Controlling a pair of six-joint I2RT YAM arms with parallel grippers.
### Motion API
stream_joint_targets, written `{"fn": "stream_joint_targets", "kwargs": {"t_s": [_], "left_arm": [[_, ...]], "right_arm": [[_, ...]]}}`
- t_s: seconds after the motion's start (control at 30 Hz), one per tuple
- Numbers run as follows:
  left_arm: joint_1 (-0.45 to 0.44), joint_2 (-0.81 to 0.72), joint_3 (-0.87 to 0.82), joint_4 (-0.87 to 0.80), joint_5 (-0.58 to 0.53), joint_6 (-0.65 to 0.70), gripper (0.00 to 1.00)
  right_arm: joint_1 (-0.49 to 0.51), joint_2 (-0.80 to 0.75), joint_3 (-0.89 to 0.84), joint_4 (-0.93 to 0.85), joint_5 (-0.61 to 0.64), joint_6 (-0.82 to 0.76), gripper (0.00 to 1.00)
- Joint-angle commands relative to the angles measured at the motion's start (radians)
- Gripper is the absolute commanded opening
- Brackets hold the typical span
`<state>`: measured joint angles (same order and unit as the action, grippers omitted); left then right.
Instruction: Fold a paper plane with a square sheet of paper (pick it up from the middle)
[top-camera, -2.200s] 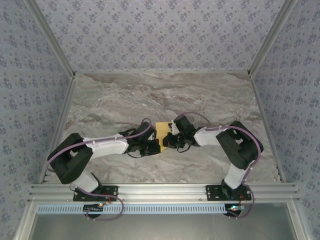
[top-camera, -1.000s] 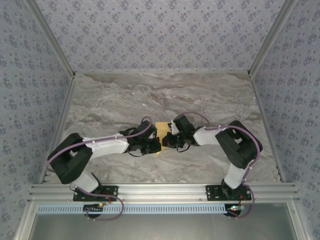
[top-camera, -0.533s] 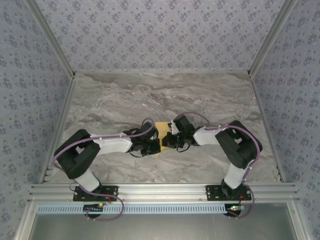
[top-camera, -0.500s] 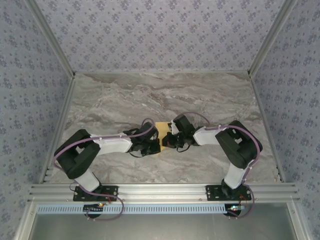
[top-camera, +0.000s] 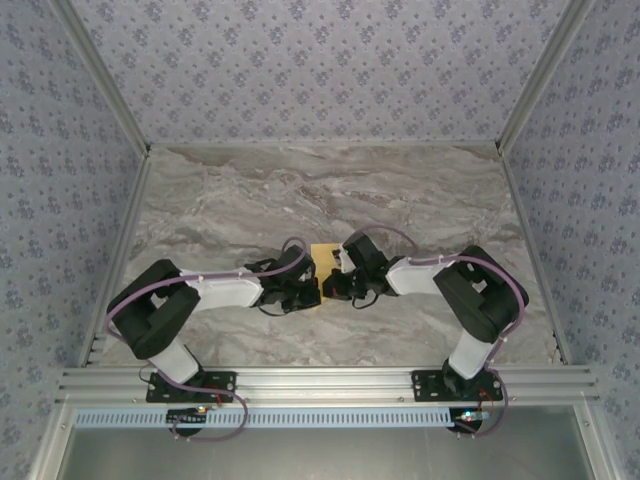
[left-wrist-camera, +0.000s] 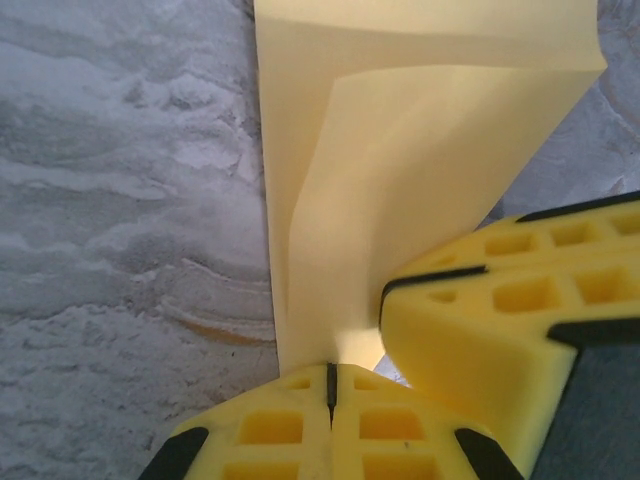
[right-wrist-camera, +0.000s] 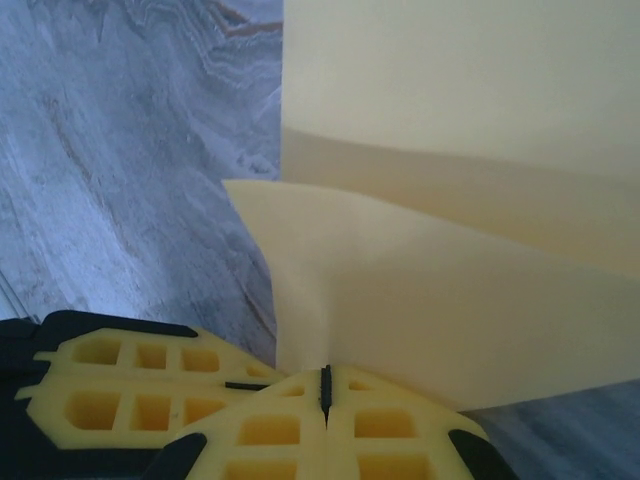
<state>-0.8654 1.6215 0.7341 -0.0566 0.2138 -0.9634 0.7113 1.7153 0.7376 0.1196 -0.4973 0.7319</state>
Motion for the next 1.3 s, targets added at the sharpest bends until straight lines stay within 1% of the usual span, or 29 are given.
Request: {"fn": "stream_joint_targets", "kwargs": {"t_s": [0.0, 0.1, 0.27, 0.37, 0.47, 0.5, 0.6, 0.73, 0.87, 1.0, 1.1, 1.2, 1.27], "left_arm": [[-0.006, 0.032, -0.033, -0.071, -0.045, -0.006, 0.00], [-0.006, 0.028, -0.036, -0.085, -0.049, -0.010, 0.00], [-0.005, 0.040, -0.033, -0.154, -0.060, -0.030, 0.00], [-0.004, 0.053, -0.036, -0.186, -0.055, -0.040, 0.00], [-0.006, 0.058, -0.046, -0.192, -0.048, -0.046, 0.00], [-0.005, 0.057, -0.048, -0.192, -0.047, -0.046, 0.00], [-0.005, 0.048, -0.042, -0.199, -0.051, -0.044, 0.00], [-0.005, 0.045, -0.018, -0.212, -0.054, -0.037, 0.00], [-0.006, 0.048, -0.007, -0.216, -0.055, -0.035, 0.00], [-0.006, 0.050, -0.002, -0.218, -0.059, -0.035, 0.00], [-0.005, 0.049, -0.002, -0.221, -0.062, -0.034, 0.00], [-0.005, 0.050, -0.001, -0.226, -0.061, -0.032, 0.00], [-0.005, 0.049, -0.005, -0.228, -0.059, -0.030, 0.00]], "right_arm": [[0.005, 0.032, 0.005, -0.023, 0.011, -0.009, 0.00], [-0.010, 0.044, 0.005, -0.052, 0.046, -0.018, 0.00], [-0.107, 0.043, -0.013, -0.078, 0.075, -0.057, 0.00], [-0.172, 0.051, -0.003, -0.095, 0.074, -0.093, 0.00], [-0.237, 0.065, 0.016, -0.100, 0.065, -0.094, 0.00], [-0.254, 0.070, 0.022, -0.102, 0.059, -0.130, 0.00], [-0.285, 0.059, 0.046, -0.123, 0.051, -0.153, 0.00], [-0.275, -0.034, 0.052, -0.153, 0.038, -0.169, 0.00], [-0.226, -0.107, 0.033, -0.165, 0.037, -0.162, 0.00], [-0.138, -0.070, 0.038, -0.156, 0.033, -0.145, 0.00], [-0.096, -0.021, 0.057, -0.138, 0.023, -0.136, 0.00], [-0.082, 0.028, 0.080, -0.127, 0.012, -0.135, 0.00], [-0.092, 0.050, 0.094, -0.130, 0.013, -0.136, 0.00]]}}
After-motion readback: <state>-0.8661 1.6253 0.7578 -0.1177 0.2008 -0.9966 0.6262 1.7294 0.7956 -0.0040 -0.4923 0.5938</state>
